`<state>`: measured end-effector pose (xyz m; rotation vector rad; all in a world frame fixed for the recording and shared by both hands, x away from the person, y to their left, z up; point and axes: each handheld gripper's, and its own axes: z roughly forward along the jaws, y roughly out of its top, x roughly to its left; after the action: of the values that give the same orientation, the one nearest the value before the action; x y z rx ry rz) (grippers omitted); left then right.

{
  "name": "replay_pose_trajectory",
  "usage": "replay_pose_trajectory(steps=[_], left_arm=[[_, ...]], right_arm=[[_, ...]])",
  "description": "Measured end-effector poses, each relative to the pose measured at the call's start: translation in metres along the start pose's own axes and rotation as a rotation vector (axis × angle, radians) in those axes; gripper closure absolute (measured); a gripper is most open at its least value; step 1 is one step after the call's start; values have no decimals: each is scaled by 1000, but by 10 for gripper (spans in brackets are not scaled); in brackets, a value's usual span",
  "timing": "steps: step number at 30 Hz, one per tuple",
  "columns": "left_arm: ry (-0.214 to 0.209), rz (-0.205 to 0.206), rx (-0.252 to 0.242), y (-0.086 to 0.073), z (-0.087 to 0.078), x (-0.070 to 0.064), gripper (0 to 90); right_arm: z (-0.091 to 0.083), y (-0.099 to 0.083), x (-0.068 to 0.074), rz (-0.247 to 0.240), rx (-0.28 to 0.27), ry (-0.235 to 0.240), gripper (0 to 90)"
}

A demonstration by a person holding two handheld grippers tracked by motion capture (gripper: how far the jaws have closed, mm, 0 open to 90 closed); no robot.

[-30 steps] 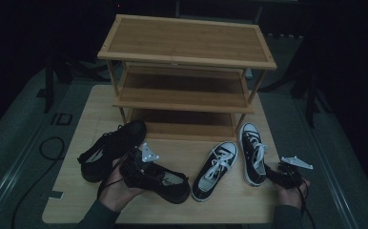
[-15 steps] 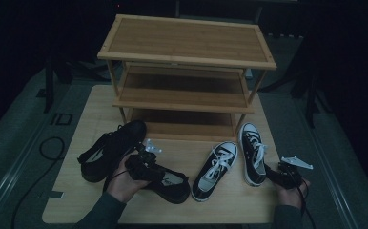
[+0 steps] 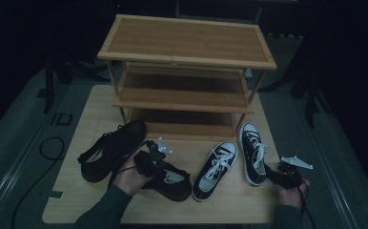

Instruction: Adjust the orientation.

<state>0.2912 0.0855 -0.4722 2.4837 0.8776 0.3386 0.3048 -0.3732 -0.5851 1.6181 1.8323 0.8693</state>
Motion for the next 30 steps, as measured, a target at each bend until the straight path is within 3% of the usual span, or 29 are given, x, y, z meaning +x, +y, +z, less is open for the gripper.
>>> replay_pose_trajectory(steps=[9,21,26,30], left_arm=[[-17,31,-15,16,10,-5,864],[-28,108,-37,43,25,-20,856],[-50,101,-43,41,25,-19,816],[-63,70,-42,35,22,-15,692]], right_arm=[[0,0,0,1,0,0,358],[0,0,0,0,0,1,357],[0,0,0,0,0,1,357],[0,0,0,0,0,1,357]])
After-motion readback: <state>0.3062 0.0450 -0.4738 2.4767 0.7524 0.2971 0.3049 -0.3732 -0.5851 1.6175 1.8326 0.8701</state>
